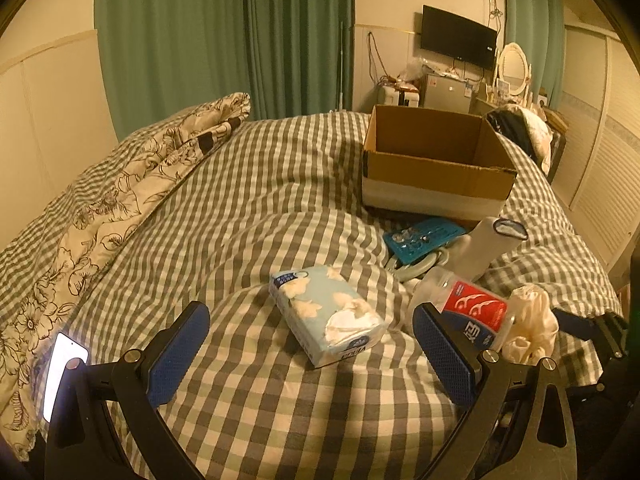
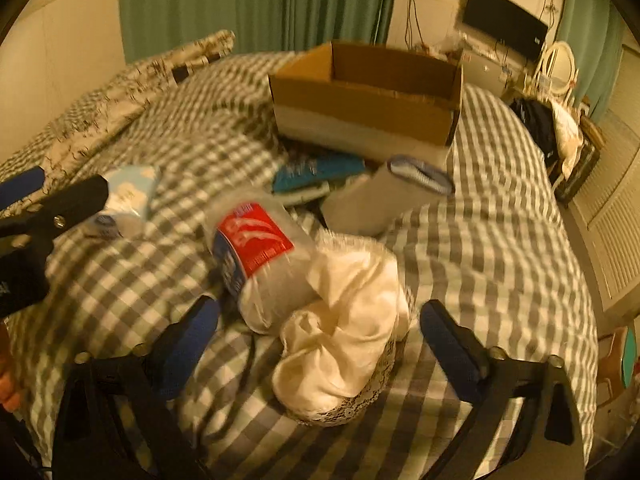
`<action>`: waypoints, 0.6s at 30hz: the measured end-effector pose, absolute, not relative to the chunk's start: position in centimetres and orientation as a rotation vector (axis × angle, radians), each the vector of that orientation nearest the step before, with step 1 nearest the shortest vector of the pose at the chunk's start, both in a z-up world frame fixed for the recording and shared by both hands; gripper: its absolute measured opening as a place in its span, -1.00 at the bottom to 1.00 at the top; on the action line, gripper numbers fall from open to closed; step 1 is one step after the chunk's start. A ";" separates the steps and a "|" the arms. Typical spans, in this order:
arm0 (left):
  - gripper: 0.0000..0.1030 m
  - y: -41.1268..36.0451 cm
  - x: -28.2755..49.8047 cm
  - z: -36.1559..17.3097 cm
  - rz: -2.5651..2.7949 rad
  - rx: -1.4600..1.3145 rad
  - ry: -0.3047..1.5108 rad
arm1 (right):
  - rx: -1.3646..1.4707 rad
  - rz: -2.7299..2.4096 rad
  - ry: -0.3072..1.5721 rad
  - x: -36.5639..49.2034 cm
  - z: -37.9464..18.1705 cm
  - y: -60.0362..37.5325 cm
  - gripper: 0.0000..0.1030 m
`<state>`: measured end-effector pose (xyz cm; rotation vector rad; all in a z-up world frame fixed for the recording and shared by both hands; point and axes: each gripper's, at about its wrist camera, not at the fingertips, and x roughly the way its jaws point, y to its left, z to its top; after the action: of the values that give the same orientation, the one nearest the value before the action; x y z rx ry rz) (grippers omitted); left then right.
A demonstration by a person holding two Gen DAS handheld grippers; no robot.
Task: Organize objects
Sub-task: 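Grasp the white lace cloth with the right gripper while the left grasps the floss jar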
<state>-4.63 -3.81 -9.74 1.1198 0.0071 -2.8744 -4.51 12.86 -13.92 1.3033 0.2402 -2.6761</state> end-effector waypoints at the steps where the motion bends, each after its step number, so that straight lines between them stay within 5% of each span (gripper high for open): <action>1: 1.00 -3.9 -4.7 -9.9 -2.871 1.126 0.009 | 1.318 -2.666 0.225 -4.6 -14.1 13.1 0.56; 3: 1.00 -3.8 -4.8 -10.1 -2.866 1.145 0.013 | 1.314 -2.624 0.158 -4.5 -13.8 13.7 -0.24; 6: 1.00 -3.3 -4.9 -10.1 -2.873 1.162 0.002 | 1.284 -2.637 0.177 -3.9 -13.0 13.9 -0.61; 18: 1.00 3.6 -6.0 -10.9 -3.002 1.264 -0.120 | 1.070 -2.800 0.142 -2.6 -7.0 18.4 -0.78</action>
<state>-5.97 3.56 -10.89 1.2644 -0.1200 -3.0022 -2.62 18.43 -7.02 1.0696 0.1423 -2.7995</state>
